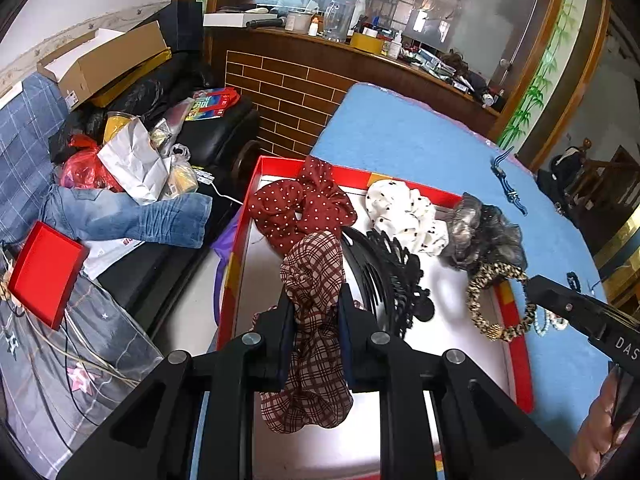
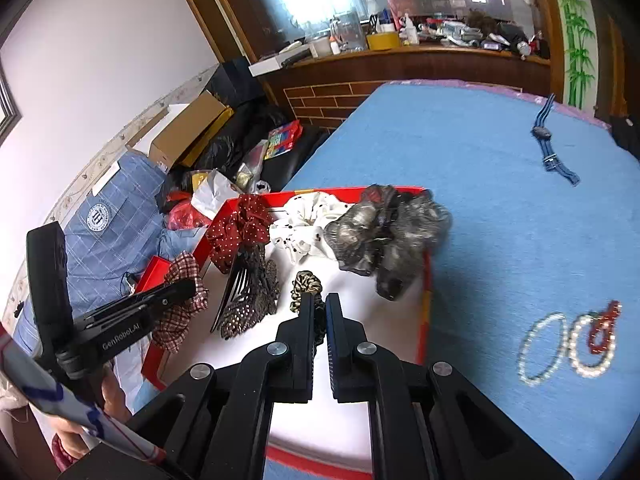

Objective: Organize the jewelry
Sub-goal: 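Carry the plaid and leopard-print scrunchies over the tray, then open both grippers to drop the scrunchies into the tray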

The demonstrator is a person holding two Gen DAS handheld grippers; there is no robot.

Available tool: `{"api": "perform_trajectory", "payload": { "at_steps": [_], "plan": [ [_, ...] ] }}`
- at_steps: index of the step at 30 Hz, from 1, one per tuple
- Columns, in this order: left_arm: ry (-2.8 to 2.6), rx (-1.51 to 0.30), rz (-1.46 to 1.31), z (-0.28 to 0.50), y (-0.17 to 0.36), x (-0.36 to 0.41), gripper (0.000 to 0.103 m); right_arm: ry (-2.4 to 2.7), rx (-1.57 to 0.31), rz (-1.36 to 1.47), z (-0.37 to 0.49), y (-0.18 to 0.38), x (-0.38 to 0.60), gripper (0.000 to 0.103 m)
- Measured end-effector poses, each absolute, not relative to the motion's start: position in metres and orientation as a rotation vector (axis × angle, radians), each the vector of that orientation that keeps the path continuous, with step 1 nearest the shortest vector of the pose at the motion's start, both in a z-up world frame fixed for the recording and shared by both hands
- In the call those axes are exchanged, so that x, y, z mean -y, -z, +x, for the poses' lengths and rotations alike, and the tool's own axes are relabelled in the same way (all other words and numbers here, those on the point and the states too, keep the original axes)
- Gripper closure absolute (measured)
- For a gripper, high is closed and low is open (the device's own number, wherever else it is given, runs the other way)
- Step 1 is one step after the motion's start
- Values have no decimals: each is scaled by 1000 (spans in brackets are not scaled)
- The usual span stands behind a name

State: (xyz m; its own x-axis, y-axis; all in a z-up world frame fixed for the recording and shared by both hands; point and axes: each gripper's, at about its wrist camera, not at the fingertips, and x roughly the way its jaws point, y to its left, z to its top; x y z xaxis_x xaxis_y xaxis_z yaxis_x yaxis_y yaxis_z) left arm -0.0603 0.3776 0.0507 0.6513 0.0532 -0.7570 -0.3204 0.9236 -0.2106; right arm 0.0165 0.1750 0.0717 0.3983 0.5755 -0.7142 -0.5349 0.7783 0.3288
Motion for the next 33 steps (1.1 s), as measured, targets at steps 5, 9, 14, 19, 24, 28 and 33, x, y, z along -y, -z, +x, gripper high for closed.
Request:
{"api": "perform_trajectory", "payload": {
  "at_steps": [5,9,14,19,24,28,33],
  "plan": [
    [-225,-852,-342,-50,-46,-379,85,-697,-941,49,29,-63,-193,96],
    [-226,-870,-352,-41,-40,-382,85,-691,-965,60,42,-52,-206,96],
    [-236,-890,-357,-35,-31,-386,85,-668,-1001,53,48,-36,-216,96],
    [-236,-893,-366,-33,-26,-388,83,-636,-1017,24,53,-25,-219,96],
    [-230,-890,-366,-32,-25,-388,76,-617,-1021,-9,55,-18,-225,94],
    [-229,-883,-361,-32,-26,-388,69,-608,-1010,-17,54,-18,-225,94],
    [-231,-877,-366,-34,-29,-389,67,-608,-1010,-5,53,-22,-222,88]
  ]
}}
